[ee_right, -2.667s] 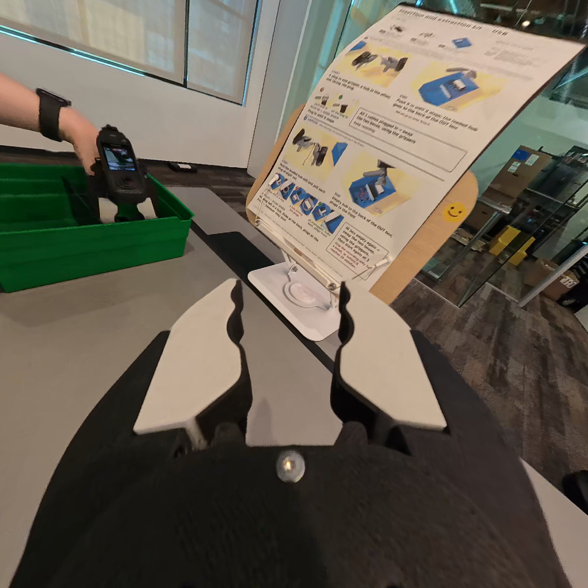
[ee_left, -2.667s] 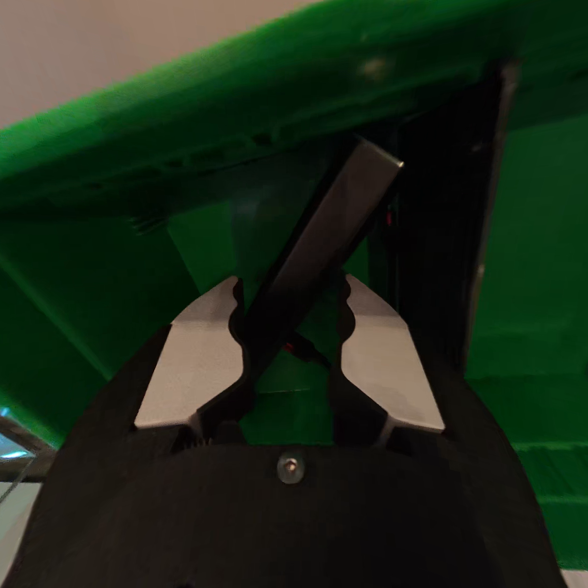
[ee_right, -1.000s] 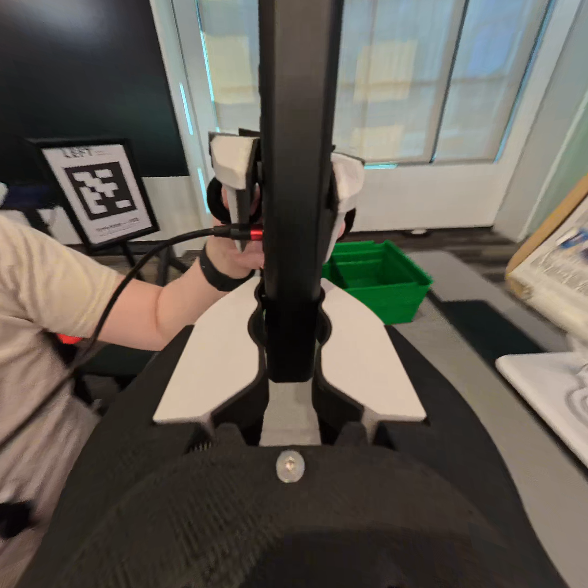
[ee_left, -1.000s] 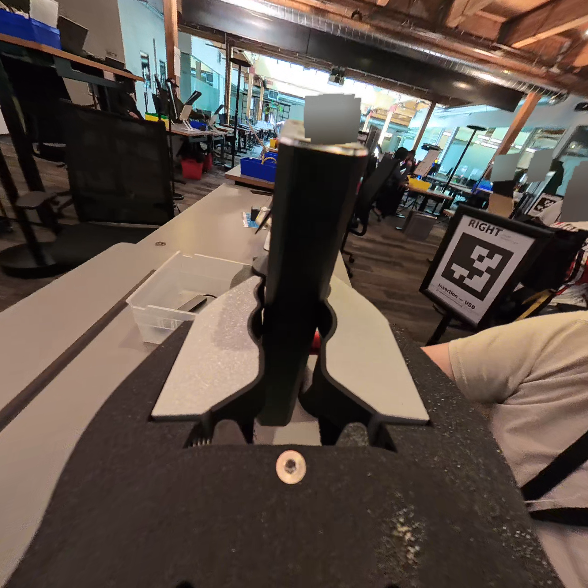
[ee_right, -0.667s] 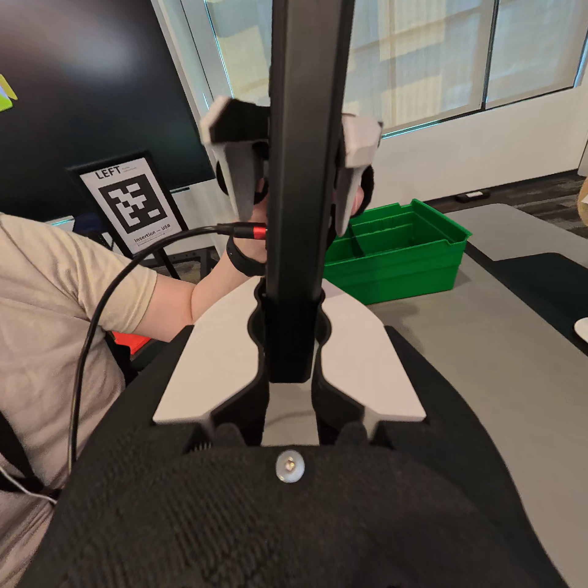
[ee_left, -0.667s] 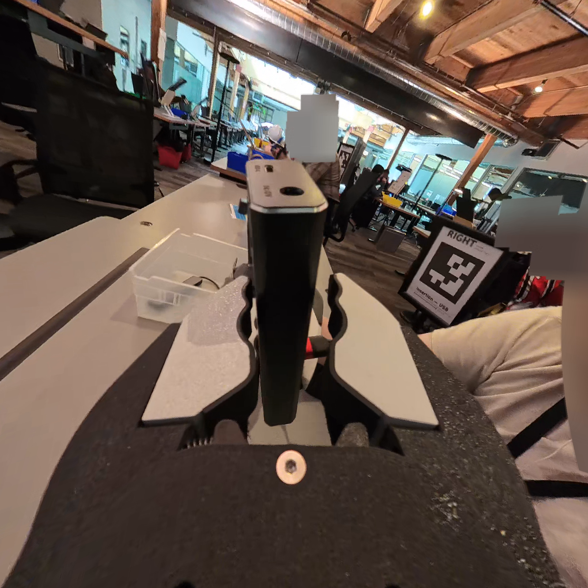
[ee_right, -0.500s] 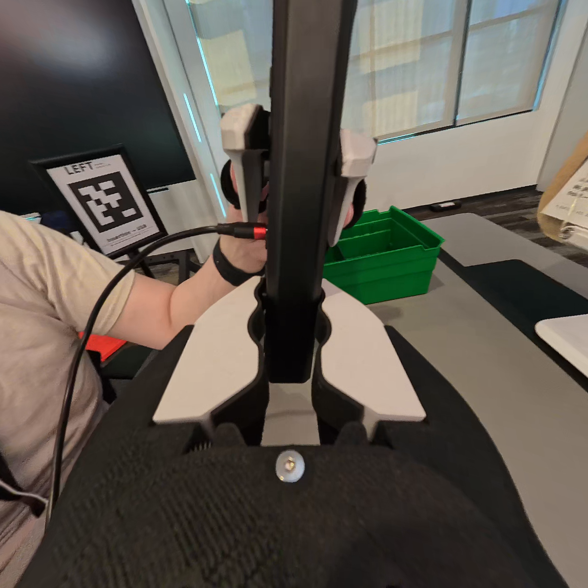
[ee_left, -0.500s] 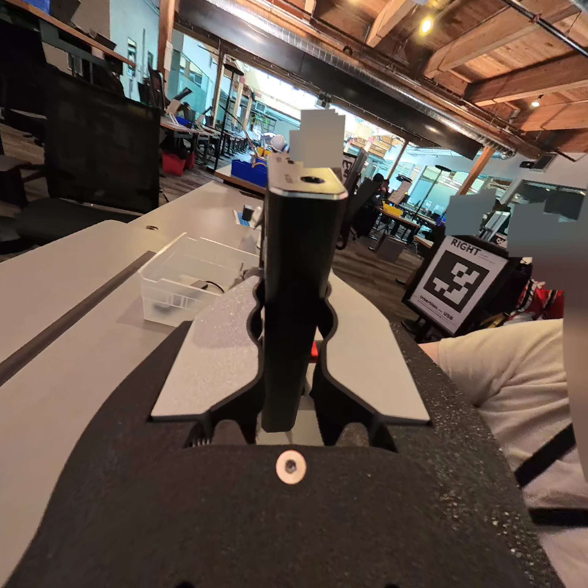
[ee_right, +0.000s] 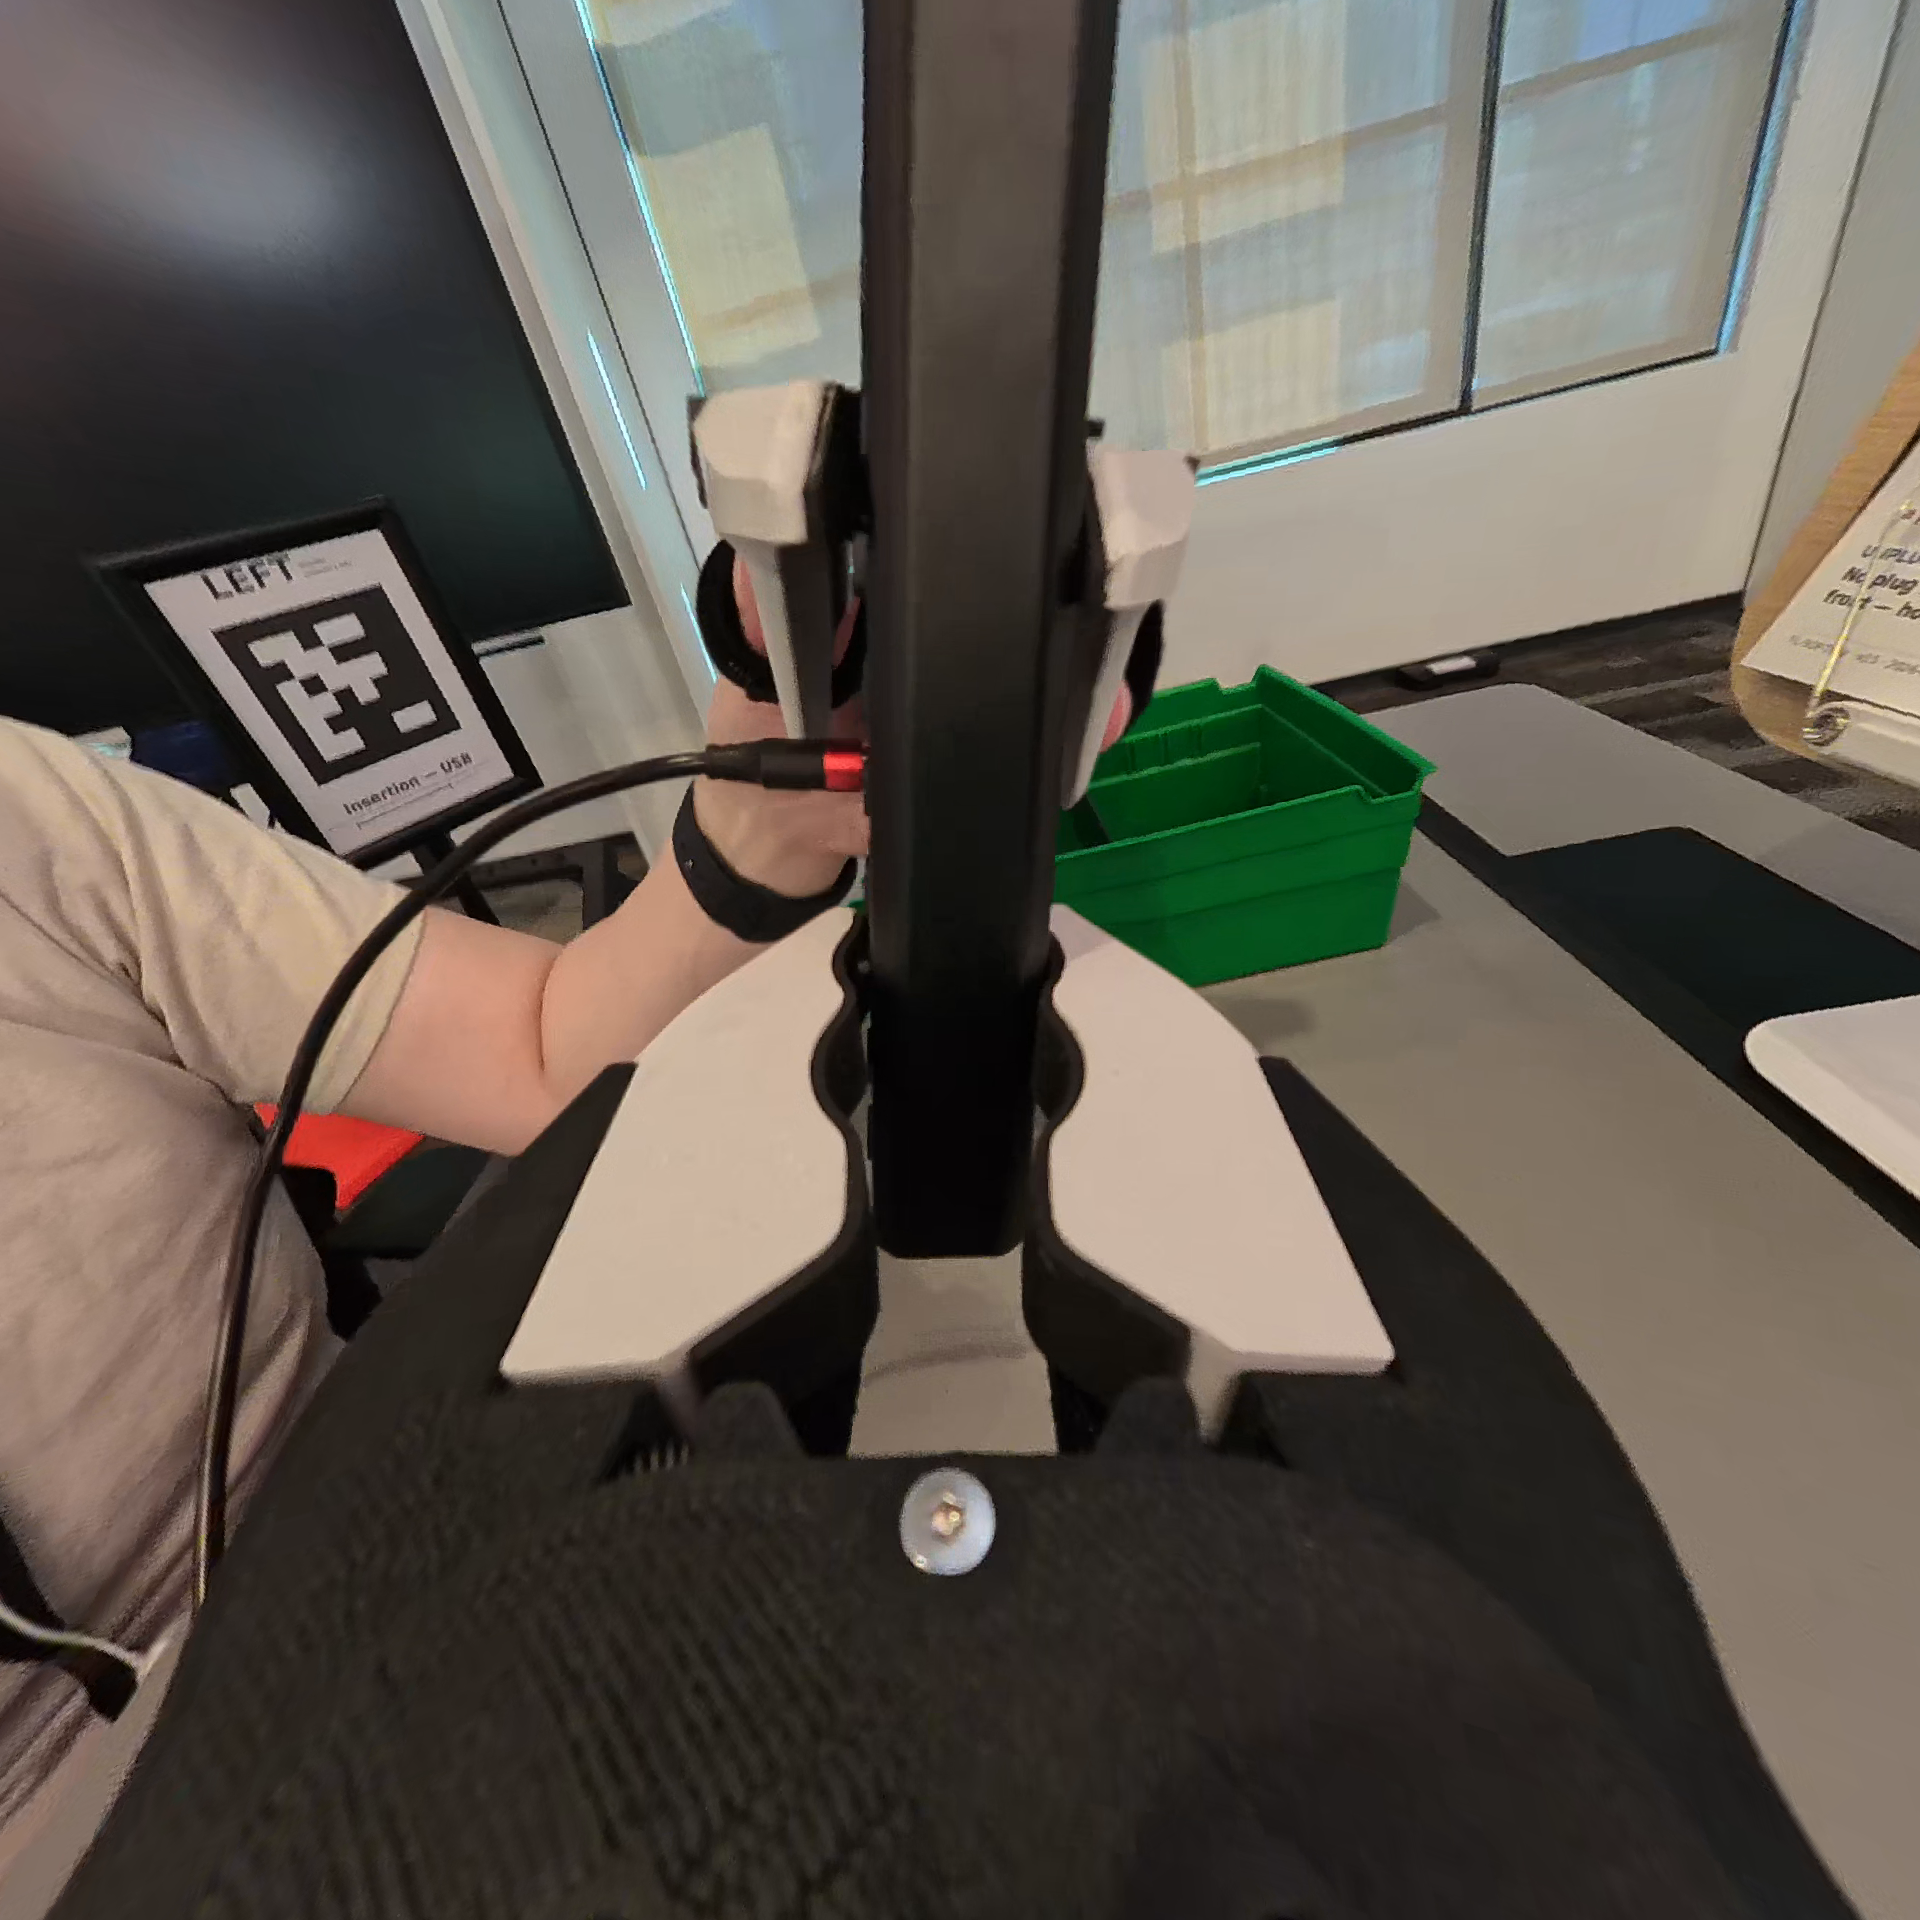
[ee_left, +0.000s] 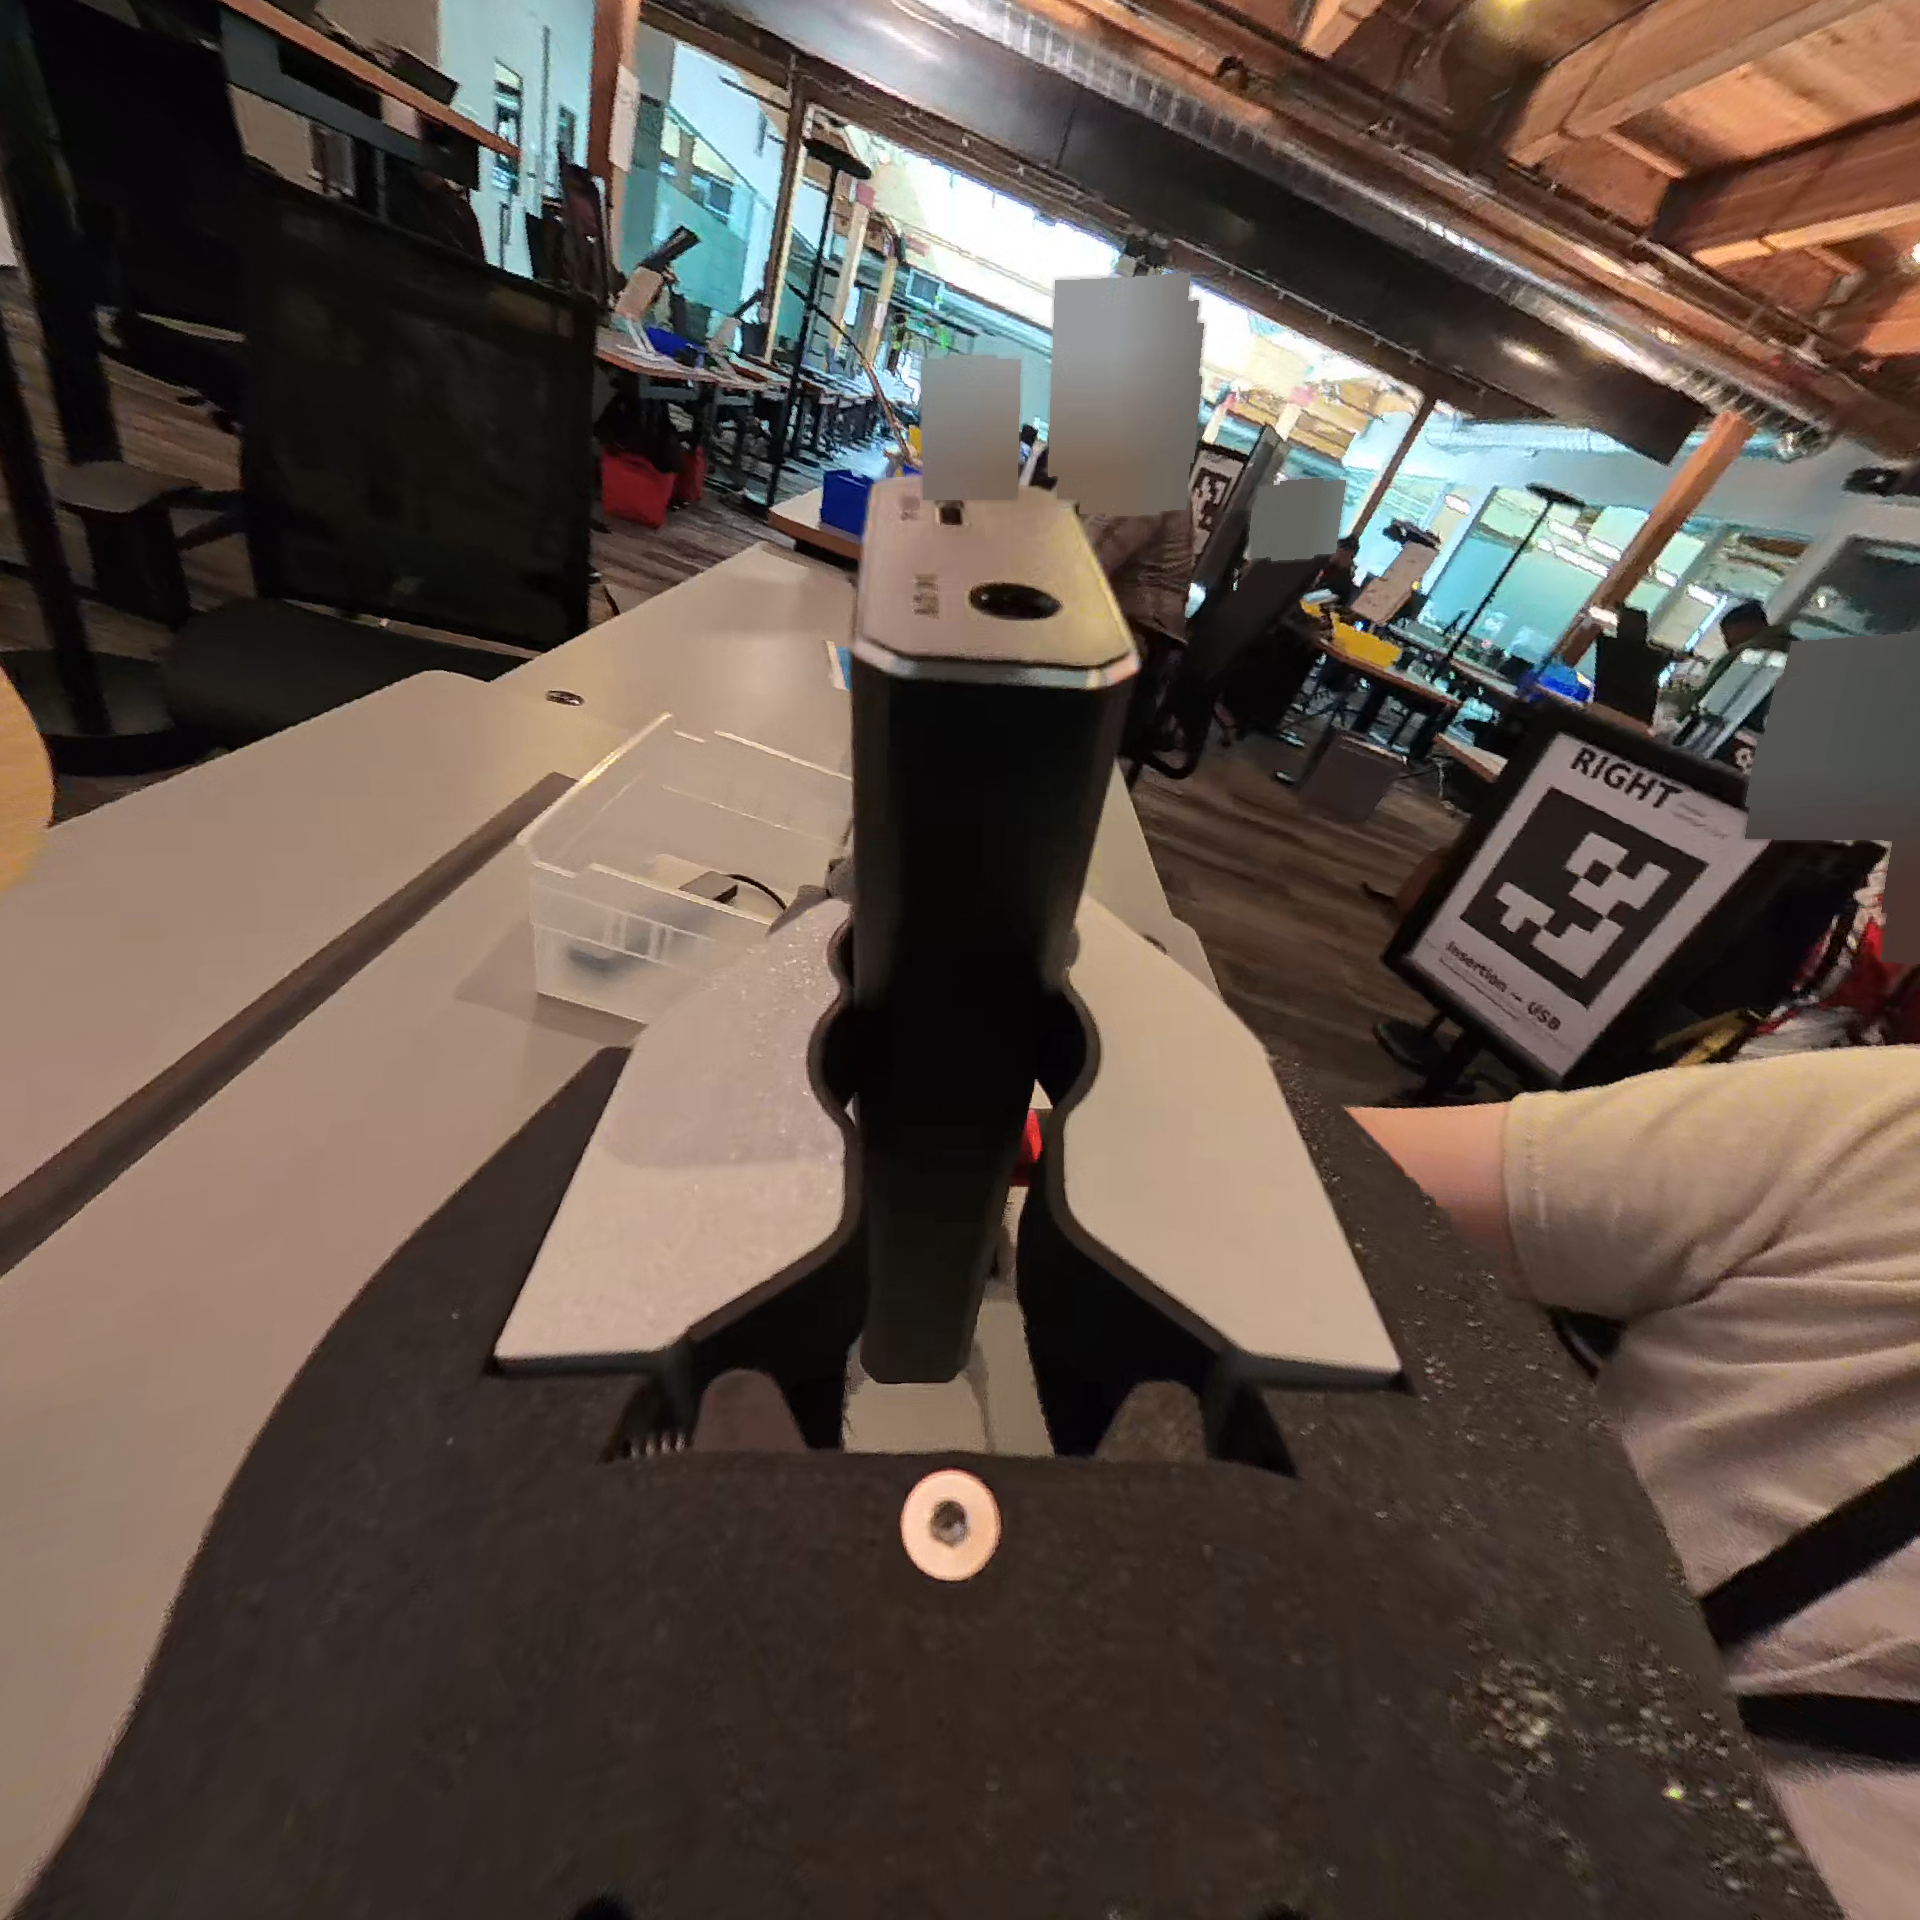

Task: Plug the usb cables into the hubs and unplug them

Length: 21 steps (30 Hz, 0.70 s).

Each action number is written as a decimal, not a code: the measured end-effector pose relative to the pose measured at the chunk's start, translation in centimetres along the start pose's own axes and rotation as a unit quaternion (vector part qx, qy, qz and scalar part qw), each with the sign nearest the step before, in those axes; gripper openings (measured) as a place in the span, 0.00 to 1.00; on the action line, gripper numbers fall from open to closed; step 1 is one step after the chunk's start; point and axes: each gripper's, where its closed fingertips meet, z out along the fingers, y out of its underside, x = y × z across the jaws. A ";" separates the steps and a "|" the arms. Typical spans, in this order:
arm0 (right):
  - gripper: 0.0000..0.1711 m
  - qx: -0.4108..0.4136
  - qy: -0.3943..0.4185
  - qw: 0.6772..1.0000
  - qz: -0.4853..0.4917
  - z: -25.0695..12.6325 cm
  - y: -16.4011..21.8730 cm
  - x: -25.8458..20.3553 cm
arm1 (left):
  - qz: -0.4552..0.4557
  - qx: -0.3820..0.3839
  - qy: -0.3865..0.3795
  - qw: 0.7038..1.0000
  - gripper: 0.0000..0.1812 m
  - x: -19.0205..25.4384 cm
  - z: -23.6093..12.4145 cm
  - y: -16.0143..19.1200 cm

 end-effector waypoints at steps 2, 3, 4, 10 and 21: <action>0.17 0.018 0.018 1.000 0.005 -0.2 -0.5 0.6 | -0.015 0.022 -0.017 0.999 0.17 -0.8 -0.3 -0.5; 0.19 0.022 0.040 0.999 0.003 -0.4 -0.8 1.2 | -0.021 0.028 -0.027 0.999 0.17 -1.3 -0.6 -0.6; 0.20 0.022 0.066 0.998 -0.007 -0.7 -1.1 1.8 | -0.025 0.030 -0.043 0.998 0.17 -2.0 -1.0 -0.6; 0.21 -0.025 0.317 0.940 -0.126 -4.8 -5.3 3.5 | 0.015 0.032 -0.207 0.978 0.17 -6.8 -3.4 -0.5; 0.19 -0.070 0.416 0.895 -0.145 -0.6 -2.0 4.4 | 0.064 0.041 -0.310 0.948 0.17 -8.3 -3.3 -0.3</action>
